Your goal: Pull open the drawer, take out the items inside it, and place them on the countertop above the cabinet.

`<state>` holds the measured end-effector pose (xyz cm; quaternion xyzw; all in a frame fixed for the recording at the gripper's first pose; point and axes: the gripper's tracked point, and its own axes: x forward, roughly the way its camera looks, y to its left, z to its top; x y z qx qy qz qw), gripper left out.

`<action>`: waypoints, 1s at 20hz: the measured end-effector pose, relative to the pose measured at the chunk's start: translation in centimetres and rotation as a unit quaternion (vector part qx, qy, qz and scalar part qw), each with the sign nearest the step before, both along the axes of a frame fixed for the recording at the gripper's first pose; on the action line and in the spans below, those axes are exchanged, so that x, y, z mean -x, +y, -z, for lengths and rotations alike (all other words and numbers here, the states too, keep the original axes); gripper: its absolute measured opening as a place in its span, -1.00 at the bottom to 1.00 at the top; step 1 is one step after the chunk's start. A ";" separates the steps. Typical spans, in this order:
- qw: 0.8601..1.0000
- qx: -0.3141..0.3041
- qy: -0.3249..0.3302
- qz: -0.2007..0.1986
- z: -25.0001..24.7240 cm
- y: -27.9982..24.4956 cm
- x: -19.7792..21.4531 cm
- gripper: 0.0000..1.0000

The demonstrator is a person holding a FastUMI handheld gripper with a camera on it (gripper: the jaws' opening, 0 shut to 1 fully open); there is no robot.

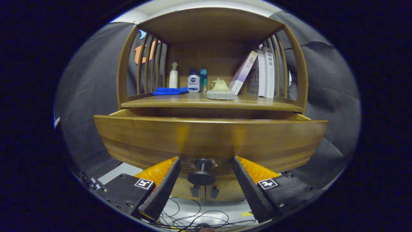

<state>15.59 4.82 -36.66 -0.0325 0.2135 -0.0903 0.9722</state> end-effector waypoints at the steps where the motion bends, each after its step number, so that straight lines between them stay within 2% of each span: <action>1: 1.000 -0.006 0.001 0.001 0.0 -0.1 -0.5 1.00; 10: 1.000 0.000 0.015 -0.006 0.4 -0.9 -4.2 1.00; 16: 1.000 -0.006 0.027 0.005 0.5 -1.4 -6.8 1.00; 20: 0.999 0.020 0.040 0.010 0.6 -1.8 -7.8 1.00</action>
